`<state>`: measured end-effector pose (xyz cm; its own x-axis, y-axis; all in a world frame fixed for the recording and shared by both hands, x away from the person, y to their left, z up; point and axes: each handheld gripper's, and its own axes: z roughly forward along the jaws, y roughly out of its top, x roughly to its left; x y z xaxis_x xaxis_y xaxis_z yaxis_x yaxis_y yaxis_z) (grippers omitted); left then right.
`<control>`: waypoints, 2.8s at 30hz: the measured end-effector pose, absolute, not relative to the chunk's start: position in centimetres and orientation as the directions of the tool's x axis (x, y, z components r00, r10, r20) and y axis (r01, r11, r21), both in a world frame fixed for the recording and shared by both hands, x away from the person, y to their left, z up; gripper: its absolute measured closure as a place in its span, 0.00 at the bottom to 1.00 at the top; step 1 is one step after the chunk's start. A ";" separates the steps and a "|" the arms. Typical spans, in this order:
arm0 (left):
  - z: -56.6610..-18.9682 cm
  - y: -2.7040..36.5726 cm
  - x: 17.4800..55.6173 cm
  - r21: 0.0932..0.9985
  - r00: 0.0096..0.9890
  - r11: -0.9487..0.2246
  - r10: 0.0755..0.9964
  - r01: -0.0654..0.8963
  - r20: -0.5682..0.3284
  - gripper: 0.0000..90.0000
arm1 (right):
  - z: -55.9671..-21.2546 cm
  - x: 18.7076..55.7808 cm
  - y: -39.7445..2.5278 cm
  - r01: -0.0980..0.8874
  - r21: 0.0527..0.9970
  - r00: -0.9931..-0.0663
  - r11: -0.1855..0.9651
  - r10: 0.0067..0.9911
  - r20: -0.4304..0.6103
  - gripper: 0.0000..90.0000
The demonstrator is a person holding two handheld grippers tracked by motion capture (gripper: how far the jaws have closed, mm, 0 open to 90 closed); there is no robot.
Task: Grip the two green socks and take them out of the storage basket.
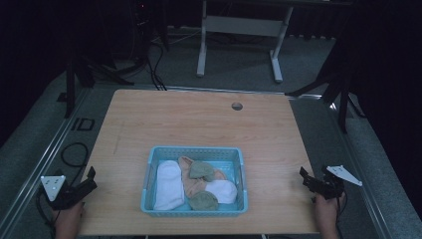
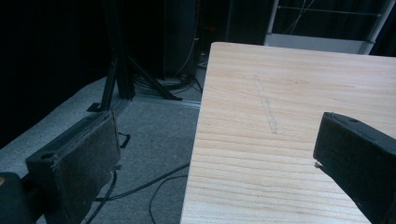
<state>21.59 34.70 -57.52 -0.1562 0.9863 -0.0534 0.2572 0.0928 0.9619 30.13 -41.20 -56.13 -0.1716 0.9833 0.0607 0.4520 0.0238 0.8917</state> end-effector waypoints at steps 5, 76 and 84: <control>-57.5 34.7 21.6 0.962 -0.154 0.093 0.987 0.257 -0.054 0.01 | -56.2 30.3 -41.2 0.469 0.883 -0.192 0.021 0.978 0.078 0.11; -57.5 35.0 21.7 0.951 -0.092 0.097 0.993 0.293 -0.073 0.01 | -50.1 31.3 -32.8 0.378 0.173 -0.925 0.909 0.367 0.094 0.15; -57.5 35.0 21.7 0.952 -0.087 0.093 0.994 0.293 -0.070 0.01 | -48.6 31.4 -31.1 0.326 0.192 -0.944 0.926 0.309 0.114 0.15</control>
<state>21.73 35.01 -57.47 -0.0874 0.9937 -0.0697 0.2934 0.0925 0.9515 31.35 -31.13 -48.58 -0.9442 0.3093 0.1136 0.3263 0.9256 0.1920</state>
